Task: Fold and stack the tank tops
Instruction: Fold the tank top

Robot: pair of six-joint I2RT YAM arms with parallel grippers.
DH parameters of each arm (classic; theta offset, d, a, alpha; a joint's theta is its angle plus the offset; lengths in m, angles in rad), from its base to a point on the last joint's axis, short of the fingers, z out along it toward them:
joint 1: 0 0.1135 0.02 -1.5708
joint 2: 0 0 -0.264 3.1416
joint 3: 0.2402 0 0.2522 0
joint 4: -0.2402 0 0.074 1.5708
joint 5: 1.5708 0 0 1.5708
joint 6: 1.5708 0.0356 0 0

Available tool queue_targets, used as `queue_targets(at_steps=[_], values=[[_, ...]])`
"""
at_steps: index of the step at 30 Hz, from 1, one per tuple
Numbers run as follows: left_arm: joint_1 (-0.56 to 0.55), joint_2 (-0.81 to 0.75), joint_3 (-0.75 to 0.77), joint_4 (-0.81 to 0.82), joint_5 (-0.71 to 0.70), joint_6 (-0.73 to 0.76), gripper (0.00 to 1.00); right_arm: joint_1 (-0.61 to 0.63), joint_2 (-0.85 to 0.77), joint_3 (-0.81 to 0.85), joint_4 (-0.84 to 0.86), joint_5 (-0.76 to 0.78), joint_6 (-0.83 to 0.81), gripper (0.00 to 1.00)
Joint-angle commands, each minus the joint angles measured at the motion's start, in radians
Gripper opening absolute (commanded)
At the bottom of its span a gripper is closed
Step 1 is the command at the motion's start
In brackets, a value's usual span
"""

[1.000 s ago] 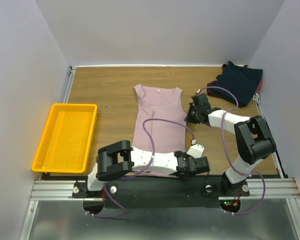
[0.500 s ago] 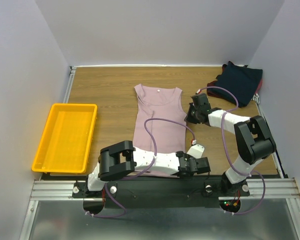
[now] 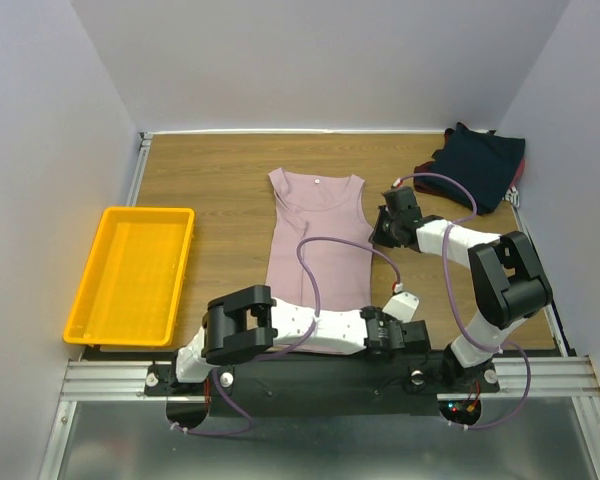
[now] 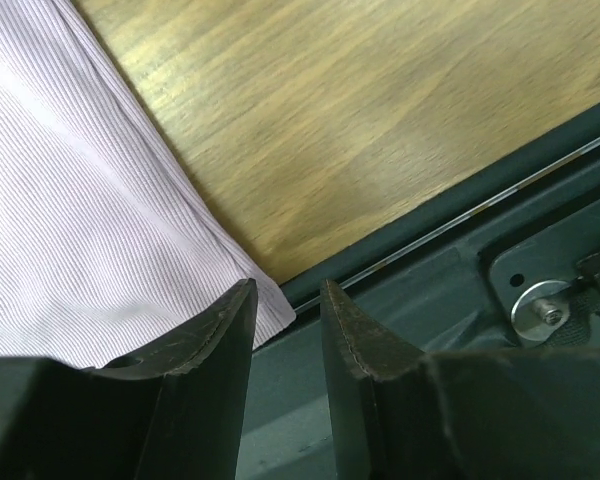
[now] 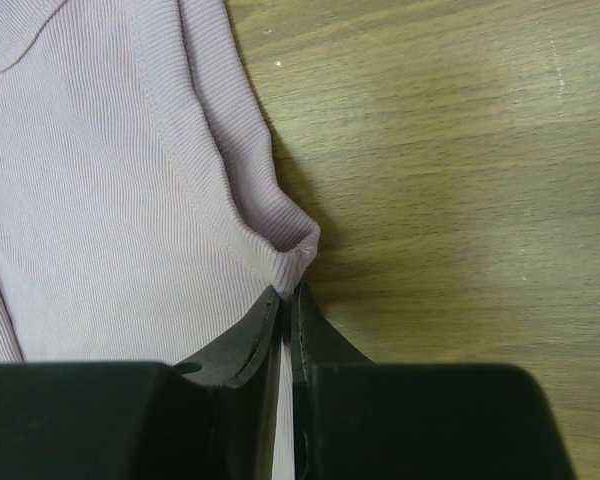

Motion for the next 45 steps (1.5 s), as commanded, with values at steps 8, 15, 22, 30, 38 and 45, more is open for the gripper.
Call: queue_targets(at_steps=[8, 15, 22, 30, 38, 45], values=[[-0.029, 0.061, 0.13, -0.152, -0.103, 0.013, 0.47, -0.005, -0.023, 0.034, 0.034, 0.022, 0.007, 0.01], [-0.035, 0.08, 0.134, -0.149, -0.1, 0.01, 0.47, -0.003, -0.023, 0.034, 0.035, 0.024, 0.005, 0.01], [-0.037, 0.087, 0.147, -0.175, -0.134, 0.004, 0.45, -0.005, -0.02, 0.035, 0.034, 0.021, 0.007, 0.01], [-0.037, 0.089, 0.142, -0.167, -0.134, 0.004, 0.3, -0.005, -0.017, 0.037, 0.034, 0.022, 0.008, 0.01], [-0.037, 0.063, 0.134, -0.169, -0.153, -0.005, 0.07, -0.005, -0.014, 0.04, 0.034, 0.021, 0.008, 0.01], [-0.037, -0.02, 0.09, -0.152, -0.17, -0.043, 0.0, -0.005, -0.029, 0.045, 0.034, 0.016, 0.004, 0.01]])
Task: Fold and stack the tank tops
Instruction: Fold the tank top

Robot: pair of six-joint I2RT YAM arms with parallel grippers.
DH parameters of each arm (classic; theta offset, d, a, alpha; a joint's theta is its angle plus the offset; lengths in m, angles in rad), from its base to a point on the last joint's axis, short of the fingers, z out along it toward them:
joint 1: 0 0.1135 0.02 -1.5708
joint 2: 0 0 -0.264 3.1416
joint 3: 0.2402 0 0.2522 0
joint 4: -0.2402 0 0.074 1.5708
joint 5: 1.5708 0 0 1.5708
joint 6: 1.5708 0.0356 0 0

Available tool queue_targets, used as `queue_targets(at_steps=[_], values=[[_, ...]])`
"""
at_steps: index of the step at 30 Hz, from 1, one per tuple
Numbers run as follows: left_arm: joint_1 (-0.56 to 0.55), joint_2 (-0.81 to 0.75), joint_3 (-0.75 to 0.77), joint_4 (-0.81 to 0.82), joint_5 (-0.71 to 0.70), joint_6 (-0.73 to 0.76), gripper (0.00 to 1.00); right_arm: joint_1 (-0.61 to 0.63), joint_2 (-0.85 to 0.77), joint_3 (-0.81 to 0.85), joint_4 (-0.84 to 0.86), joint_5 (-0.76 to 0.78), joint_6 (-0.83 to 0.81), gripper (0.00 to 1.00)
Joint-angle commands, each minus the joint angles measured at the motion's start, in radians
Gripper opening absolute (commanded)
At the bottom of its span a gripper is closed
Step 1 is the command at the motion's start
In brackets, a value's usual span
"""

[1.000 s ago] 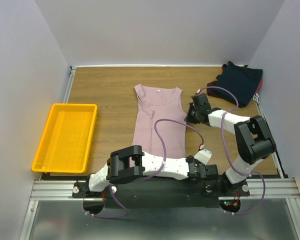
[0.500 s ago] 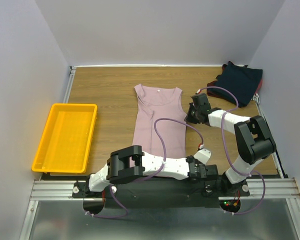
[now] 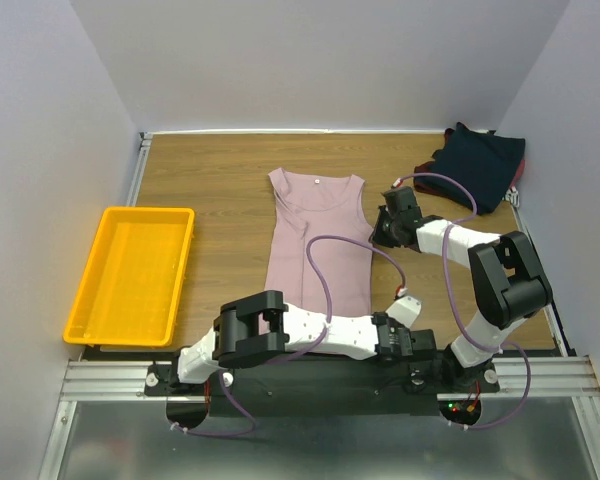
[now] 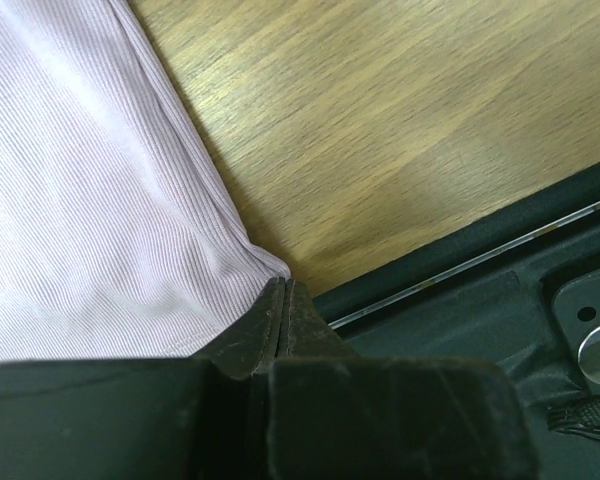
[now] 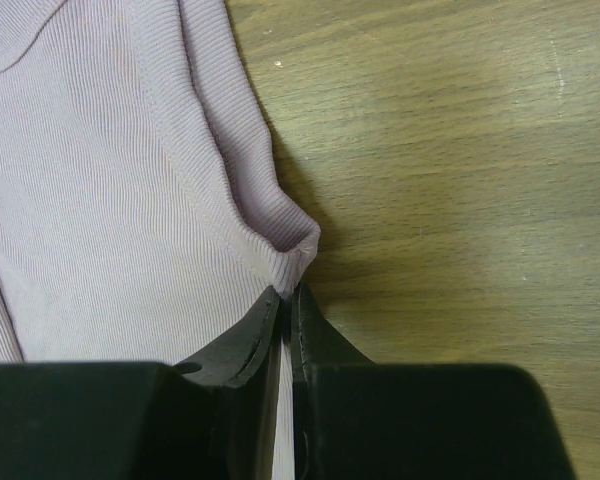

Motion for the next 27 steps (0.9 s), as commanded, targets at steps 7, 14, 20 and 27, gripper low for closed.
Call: queue_targets(at_steps=[7, 14, 20, 27], values=[[0.004, -0.228, -0.138, 0.079, -0.02, -0.082, 0.0, 0.0, -0.035, 0.064, 0.034, 0.015, 0.015, 0.0], [0.044, -0.355, -0.356, 0.199, 0.053, -0.131, 0.0, 0.02, -0.024, 0.098, 0.032, 0.051, 0.045, 0.0], [0.076, -0.454, -0.501, 0.292, 0.103, -0.17, 0.0, 0.06, 0.017, 0.155, 0.034, 0.084, 0.066, 0.0], [0.107, -0.558, -0.626, 0.351, 0.128, -0.2, 0.0, 0.119, 0.094, 0.238, 0.029, 0.122, 0.091, 0.0]])
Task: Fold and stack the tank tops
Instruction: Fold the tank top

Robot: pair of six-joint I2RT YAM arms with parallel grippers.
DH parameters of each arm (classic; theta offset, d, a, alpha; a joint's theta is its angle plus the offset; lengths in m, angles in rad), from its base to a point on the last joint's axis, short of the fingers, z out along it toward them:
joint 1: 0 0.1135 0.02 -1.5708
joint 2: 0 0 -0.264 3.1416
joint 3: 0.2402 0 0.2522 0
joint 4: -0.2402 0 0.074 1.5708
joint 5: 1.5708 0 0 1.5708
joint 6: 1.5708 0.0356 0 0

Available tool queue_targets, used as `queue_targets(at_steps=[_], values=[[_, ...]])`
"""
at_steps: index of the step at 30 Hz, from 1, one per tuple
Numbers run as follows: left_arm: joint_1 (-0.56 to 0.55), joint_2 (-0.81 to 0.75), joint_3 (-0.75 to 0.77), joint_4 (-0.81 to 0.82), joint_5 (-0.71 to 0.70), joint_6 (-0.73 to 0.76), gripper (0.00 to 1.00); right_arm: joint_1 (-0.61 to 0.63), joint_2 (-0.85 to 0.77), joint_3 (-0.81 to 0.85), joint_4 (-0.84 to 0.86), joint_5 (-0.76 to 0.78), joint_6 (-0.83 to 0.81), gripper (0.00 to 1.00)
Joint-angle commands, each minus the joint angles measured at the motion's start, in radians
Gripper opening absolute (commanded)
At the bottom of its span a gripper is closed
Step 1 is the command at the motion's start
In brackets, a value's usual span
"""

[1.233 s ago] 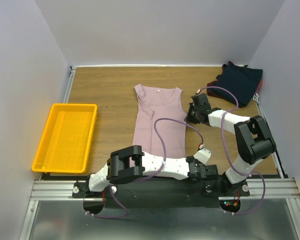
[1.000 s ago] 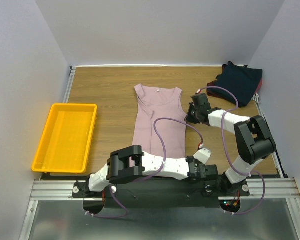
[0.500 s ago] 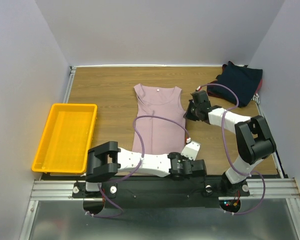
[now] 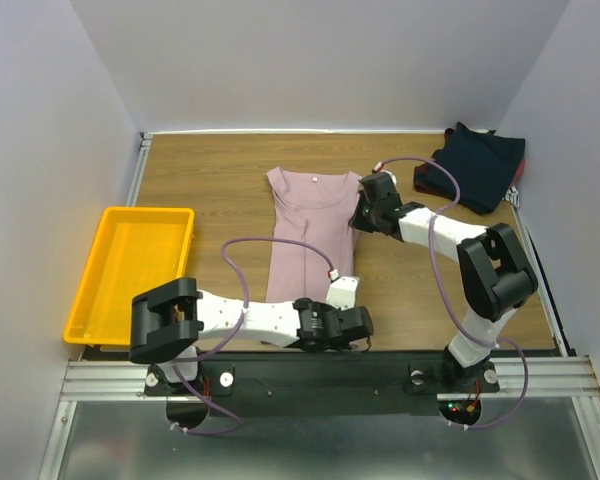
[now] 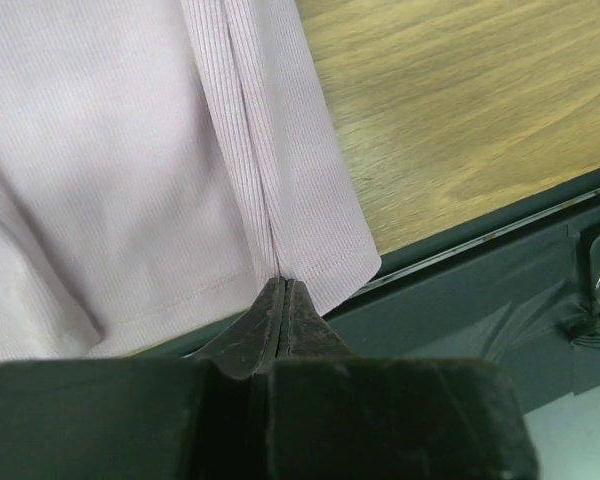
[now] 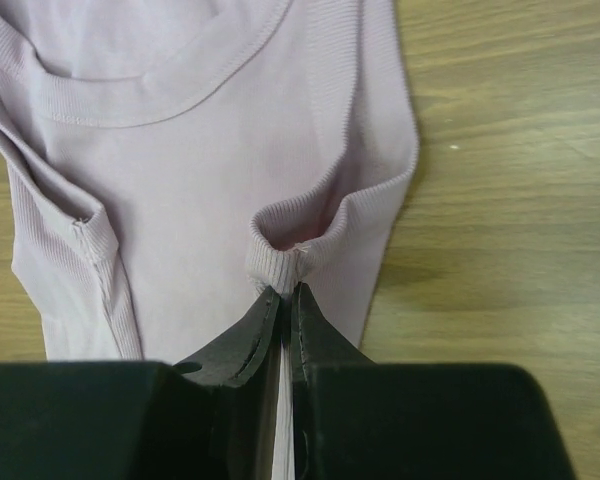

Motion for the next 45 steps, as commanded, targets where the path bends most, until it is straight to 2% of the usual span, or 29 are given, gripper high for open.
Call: queue_targets(at_steps=[1, 20, 45], values=[[0.013, -0.089, -0.055, 0.044, 0.022, -0.038, 0.0, 0.034, 0.04, 0.075, 0.039, 0.066, 0.025, 0.0], [0.076, -0.27, -0.265, 0.044, 0.077, -0.107, 0.0, 0.152, 0.201, 0.26, 0.01, 0.168, 0.056, 0.0], [0.099, -0.34, -0.334, -0.021, 0.099, -0.138, 0.0, 0.206, 0.262, 0.337, -0.03, 0.224, 0.048, 0.0]])
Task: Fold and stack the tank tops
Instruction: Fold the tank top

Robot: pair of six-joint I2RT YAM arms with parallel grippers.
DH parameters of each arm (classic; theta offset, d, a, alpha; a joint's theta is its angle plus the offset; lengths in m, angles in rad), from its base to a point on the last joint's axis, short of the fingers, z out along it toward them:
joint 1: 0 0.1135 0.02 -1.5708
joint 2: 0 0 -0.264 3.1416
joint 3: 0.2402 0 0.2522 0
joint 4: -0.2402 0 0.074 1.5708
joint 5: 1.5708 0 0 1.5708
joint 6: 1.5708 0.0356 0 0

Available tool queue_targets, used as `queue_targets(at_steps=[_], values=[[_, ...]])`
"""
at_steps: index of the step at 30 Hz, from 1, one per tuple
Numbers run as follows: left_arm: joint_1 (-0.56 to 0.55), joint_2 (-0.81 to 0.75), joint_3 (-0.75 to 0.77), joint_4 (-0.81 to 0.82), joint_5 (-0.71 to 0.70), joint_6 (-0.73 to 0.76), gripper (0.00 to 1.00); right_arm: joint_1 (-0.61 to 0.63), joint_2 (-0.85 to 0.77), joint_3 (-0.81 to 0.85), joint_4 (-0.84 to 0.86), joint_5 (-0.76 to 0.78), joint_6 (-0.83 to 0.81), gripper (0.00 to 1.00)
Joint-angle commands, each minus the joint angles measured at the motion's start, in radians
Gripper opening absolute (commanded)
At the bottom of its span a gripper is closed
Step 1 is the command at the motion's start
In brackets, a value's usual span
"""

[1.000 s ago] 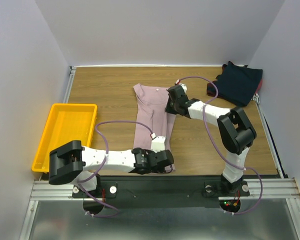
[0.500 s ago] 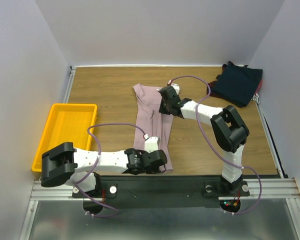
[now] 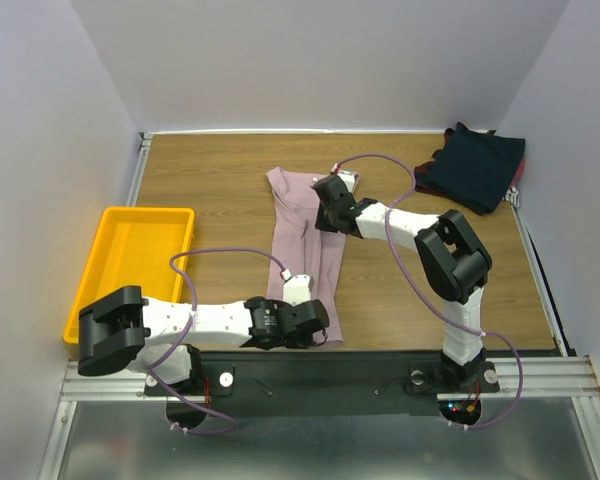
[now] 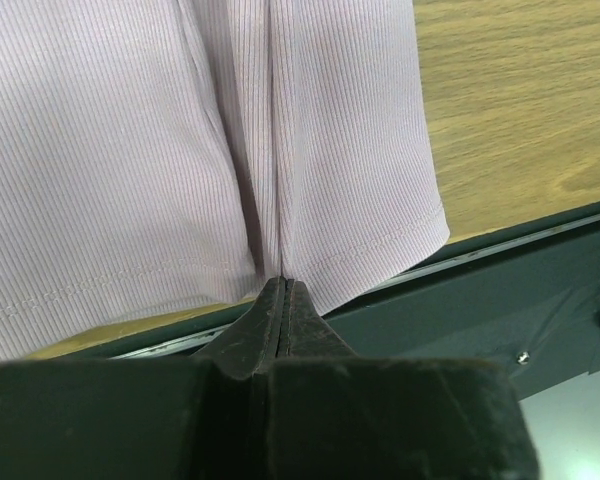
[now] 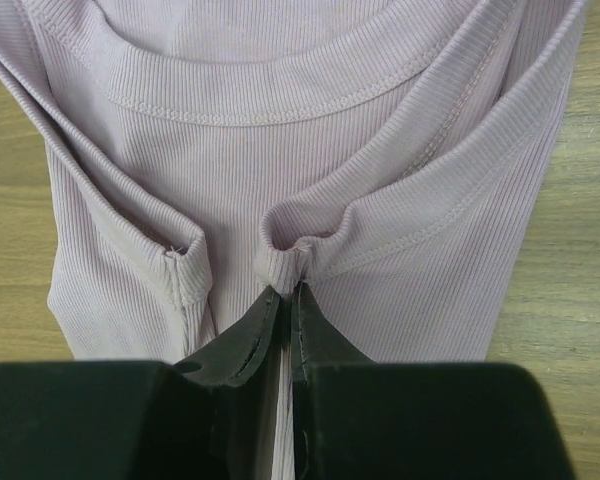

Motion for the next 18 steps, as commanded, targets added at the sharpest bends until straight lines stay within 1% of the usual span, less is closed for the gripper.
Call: queue_targets(at_steps=[1, 18], values=[[-0.004, -0.033, -0.014, -0.054, 0.013, -0.014, 0.0, 0.009, 0.001, 0.06, 0.03, 0.059, 0.002, 0.0], [-0.002, -0.038, -0.017, -0.078, 0.025, 0.003, 0.0, 0.044, 0.047, 0.126, -0.002, 0.098, -0.033, 0.0]])
